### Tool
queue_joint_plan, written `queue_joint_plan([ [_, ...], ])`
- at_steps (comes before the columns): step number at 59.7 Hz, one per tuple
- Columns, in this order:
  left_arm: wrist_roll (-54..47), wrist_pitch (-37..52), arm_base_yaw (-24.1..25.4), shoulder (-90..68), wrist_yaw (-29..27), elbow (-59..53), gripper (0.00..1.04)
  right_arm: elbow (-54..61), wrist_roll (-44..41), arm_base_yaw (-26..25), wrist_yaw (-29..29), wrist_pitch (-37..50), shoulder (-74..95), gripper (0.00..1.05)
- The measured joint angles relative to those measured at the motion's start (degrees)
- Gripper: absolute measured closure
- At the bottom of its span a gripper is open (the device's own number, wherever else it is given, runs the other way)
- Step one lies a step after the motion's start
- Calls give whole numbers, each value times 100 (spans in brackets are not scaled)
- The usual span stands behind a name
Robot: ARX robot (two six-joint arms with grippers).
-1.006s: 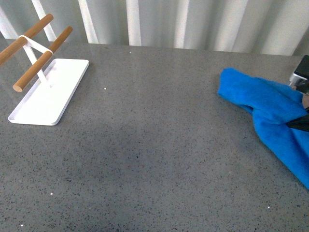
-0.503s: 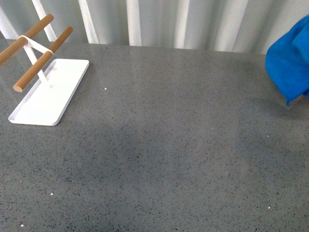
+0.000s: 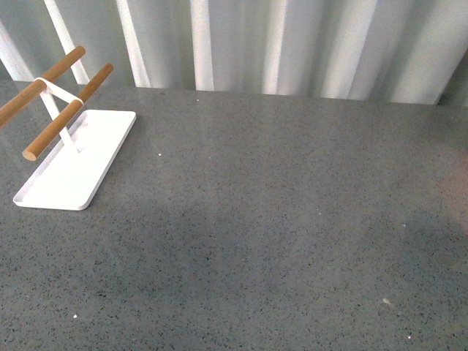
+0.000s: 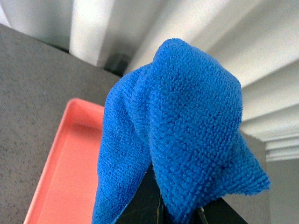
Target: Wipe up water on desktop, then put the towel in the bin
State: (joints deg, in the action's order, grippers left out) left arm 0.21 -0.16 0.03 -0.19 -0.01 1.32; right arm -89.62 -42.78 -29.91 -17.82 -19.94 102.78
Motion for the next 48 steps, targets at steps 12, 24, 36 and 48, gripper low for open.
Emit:
queue_joint_plan([
  [12,2,0,0,0,2,0,7,168,20,-415,142,-31,555,101],
  [24,0,0,0,0,2,0,7,483,109,-483,144,-9,717,101],
  [36,2,0,0,0,0,0,7,625,98,-407,601,72,1001,101],
  [48,2,0,0,2,2,0,7,739,-103,-560,892,-286,1478,101],
])
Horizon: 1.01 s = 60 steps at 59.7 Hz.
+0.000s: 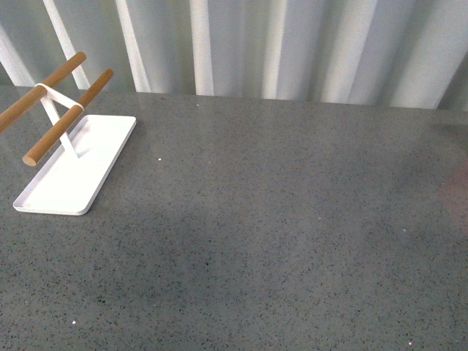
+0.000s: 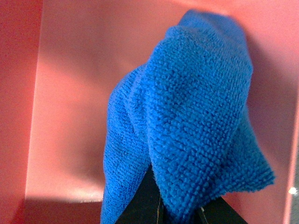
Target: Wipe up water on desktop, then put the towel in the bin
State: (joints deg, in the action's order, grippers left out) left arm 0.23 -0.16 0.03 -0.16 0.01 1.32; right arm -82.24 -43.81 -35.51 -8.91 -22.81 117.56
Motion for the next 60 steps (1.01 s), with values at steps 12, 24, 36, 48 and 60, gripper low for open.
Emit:
queue_joint_plan([
  [12,-2,0,0,-2,0,0,7,59,-236,-83,173,-55,184,91],
  [24,0,0,0,0,0,0,7,57,-337,-83,157,-90,184,62],
  [36,0,0,0,0,0,0,7,46,-402,-101,151,-170,184,30],
  [48,0,0,0,0,0,0,7,20,-339,-153,122,-118,179,6],
  [60,0,0,0,0,0,0,7,-199,-13,-125,-245,-42,35,7],
])
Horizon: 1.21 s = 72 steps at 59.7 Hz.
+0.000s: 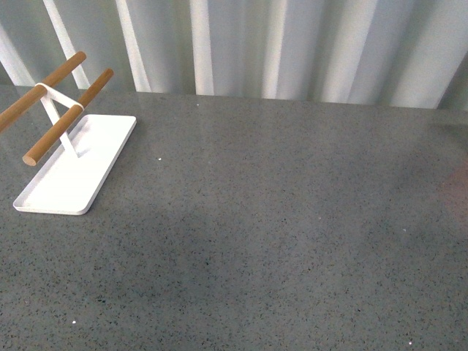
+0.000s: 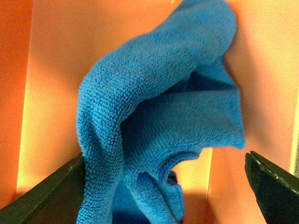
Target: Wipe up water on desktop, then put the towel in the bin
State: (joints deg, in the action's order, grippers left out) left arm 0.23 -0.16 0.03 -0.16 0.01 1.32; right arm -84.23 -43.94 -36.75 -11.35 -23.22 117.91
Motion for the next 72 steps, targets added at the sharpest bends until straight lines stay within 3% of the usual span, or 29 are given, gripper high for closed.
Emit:
queue_joint_plan([
  [27,-2,0,-2,0,-2,0,7,-50,931,415,-1174,273,-1401,7],
  [32,0,0,0,0,0,0,7,227,1003,540,-1300,592,-1703,7],
  [45,0,0,0,0,-2,0,7,1685,1475,1241,-2398,1569,-3582,7],
  [47,0,0,-2,0,-2,0,7,2063,1895,1388,-1980,2240,-3851,12],
  [50,-2,0,0,0,0,0,7,3062,2942,1670,-1010,3930,-4391,27],
  [54,0,0,0,0,0,0,7,4181,3779,1917,-562,5071,-4953,44],
  [72,-2,0,0,0,-2,0,7,6242,4256,2603,74,5803,-6096,102],
])
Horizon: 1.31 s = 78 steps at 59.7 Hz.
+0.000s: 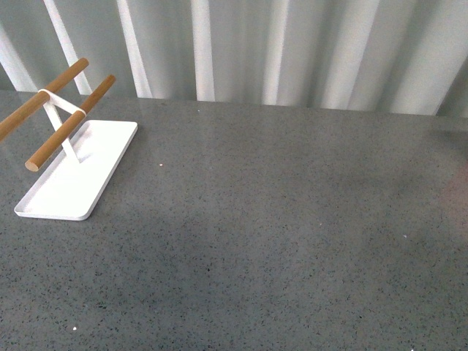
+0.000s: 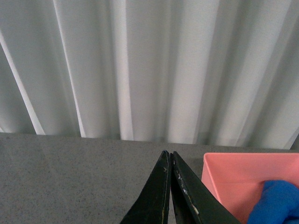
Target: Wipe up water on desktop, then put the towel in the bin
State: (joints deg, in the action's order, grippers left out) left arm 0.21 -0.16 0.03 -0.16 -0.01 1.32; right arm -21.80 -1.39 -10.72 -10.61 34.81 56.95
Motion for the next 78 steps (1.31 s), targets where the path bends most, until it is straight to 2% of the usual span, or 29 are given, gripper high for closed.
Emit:
queue_joint_plan([
  [27,0,0,0,0,0,0,7,1314,20,573,533,-35,-1335,102],
  [31,0,0,0,0,0,0,7,1436,20,866,944,-131,-1554,102],
  [36,2,0,-2,0,7,0,7,1580,20,1043,964,-256,-1821,102],
  [78,2,0,0,0,2,0,7,2048,39,1056,1019,-1668,-3897,102],
])
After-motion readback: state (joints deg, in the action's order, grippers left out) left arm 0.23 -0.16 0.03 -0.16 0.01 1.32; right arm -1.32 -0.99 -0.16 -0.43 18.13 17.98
